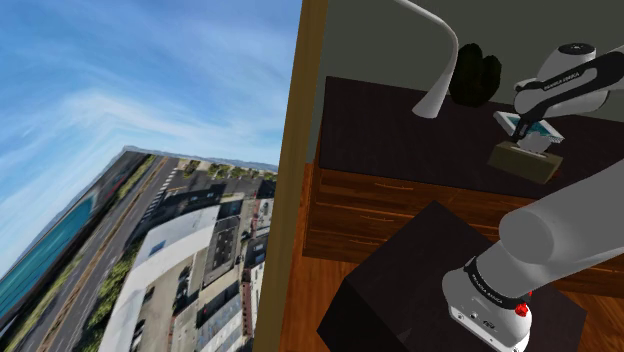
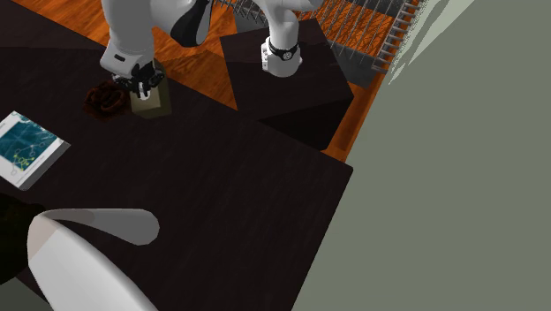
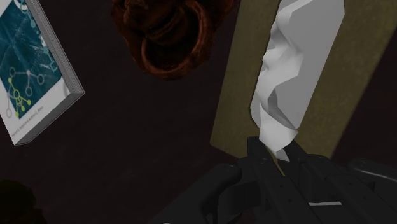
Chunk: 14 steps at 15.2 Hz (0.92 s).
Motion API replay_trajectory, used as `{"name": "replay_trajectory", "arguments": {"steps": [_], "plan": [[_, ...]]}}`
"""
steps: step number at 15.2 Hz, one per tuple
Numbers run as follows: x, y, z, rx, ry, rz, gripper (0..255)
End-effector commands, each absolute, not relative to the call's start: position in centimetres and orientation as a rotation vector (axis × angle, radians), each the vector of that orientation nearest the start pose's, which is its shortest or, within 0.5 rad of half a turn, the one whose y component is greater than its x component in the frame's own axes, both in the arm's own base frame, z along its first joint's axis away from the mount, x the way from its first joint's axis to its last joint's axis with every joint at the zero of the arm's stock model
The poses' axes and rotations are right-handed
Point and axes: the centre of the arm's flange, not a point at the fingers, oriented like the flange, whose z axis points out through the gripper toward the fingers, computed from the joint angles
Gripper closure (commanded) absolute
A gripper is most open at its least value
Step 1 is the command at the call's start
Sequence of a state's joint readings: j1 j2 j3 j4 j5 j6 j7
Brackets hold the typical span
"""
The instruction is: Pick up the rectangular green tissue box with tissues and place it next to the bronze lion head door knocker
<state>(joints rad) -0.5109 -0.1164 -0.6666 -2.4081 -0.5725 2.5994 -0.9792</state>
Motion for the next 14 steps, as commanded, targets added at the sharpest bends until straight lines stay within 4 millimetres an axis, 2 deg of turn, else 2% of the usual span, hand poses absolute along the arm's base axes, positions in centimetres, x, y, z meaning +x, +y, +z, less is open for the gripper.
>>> {"name": "replay_trajectory", "arguments": {"steps": [1,5,6,11,14], "plan": [[20.1,-46.1,37.3,-3.496,-0.431,0.217,255],[20.1,-46.1,37.3,-3.496,-0.431,0.217,255],[20.1,-46.1,37.2,-3.496,-0.431,0.216,0],[20.1,-46.1,37.3,-3.496,-0.431,0.217,0],[20.4,-44.6,40.9,-3.496,-0.431,0.217,0]]}}
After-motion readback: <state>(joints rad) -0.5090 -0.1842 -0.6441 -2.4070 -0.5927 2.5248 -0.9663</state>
